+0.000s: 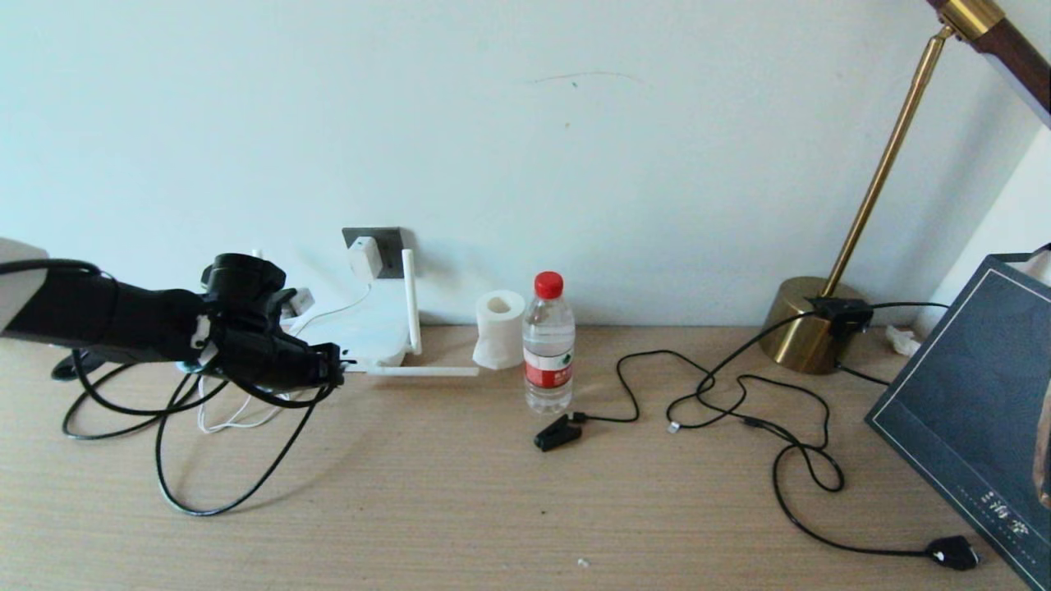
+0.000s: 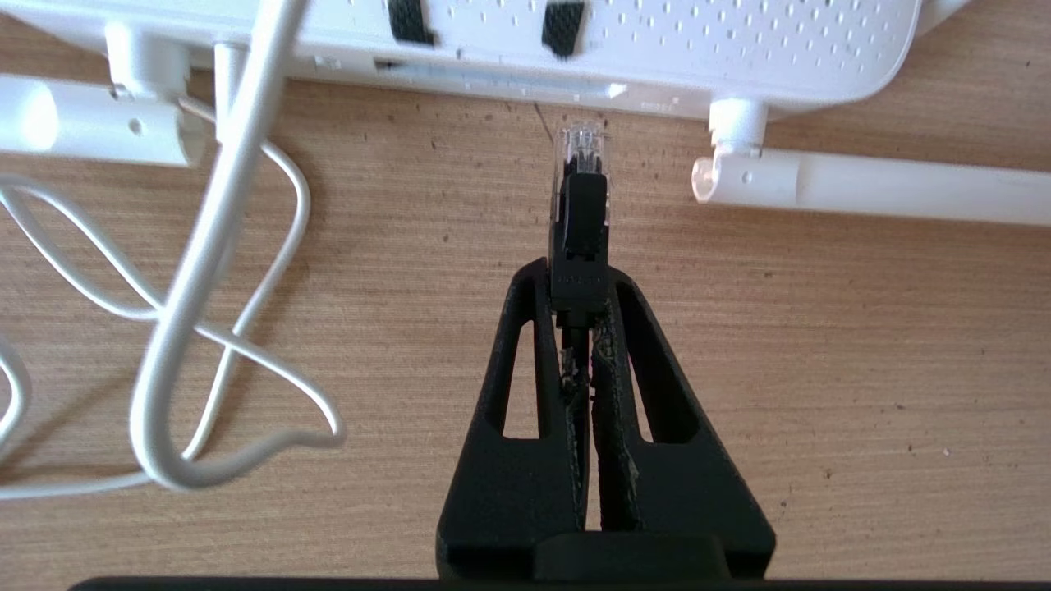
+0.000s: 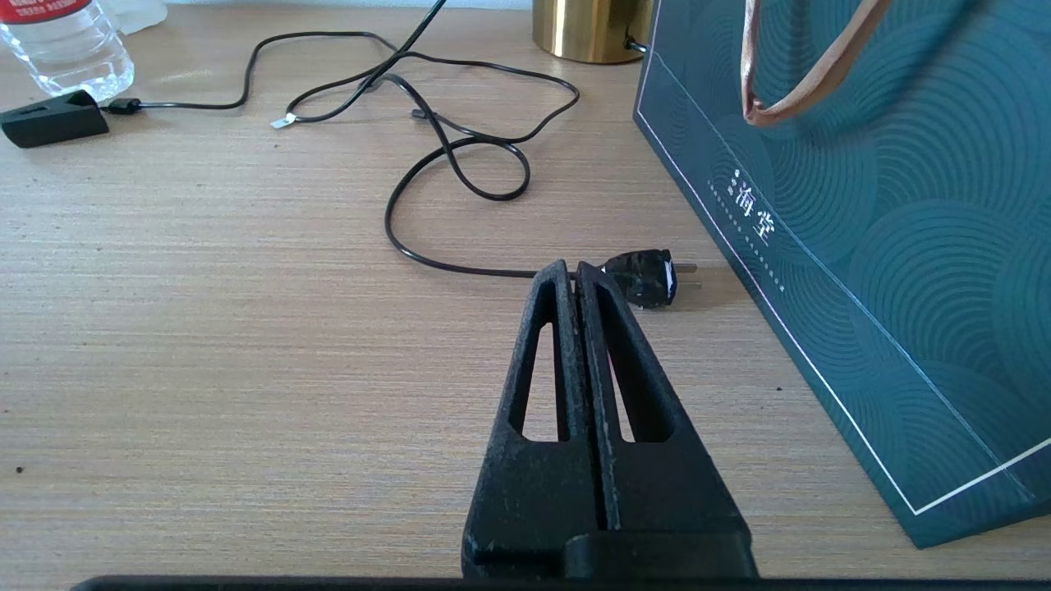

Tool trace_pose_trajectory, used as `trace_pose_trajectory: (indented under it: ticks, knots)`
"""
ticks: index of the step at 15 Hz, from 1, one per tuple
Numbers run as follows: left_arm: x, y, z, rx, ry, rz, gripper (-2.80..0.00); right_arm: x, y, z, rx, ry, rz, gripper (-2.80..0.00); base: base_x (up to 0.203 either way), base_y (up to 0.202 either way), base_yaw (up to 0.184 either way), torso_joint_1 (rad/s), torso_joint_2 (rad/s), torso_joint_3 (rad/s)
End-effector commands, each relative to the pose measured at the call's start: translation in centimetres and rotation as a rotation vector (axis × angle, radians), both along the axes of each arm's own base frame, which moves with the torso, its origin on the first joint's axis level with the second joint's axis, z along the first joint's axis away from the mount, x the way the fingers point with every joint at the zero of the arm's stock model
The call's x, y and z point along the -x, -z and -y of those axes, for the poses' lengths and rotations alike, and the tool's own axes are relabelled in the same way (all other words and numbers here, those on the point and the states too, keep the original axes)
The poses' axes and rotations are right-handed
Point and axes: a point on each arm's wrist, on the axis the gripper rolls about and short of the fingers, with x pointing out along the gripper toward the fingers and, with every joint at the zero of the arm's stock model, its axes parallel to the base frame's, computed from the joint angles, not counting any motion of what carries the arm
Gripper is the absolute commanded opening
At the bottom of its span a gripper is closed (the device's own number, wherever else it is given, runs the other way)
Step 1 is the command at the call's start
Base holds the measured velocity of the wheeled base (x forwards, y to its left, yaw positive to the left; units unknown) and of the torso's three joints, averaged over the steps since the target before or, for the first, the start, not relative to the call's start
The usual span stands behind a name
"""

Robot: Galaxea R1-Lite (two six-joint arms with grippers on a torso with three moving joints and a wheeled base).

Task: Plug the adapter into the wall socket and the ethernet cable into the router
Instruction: Align cable and router interface

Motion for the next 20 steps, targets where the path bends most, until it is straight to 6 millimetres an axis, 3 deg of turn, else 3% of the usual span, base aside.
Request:
trace_pose_trajectory:
  ticks: [1,20]
  knots:
    - [-0.12,0.03,-0.03,0.002,0.0,0.001,-2.8,-0.01,0.0,0.0,0.0,0.0,-0.001,-2.8,0.0,0.0,0.0,0.0,0.0,0.0]
    - [-0.81,0.84,-0.04,0.003,-0.001,-0.007,-2.8,-0.01,0.0,0.0,0.0,0.0,-0.001,-2.8,0.0,0.0,0.0,0.0,0.0,0.0]
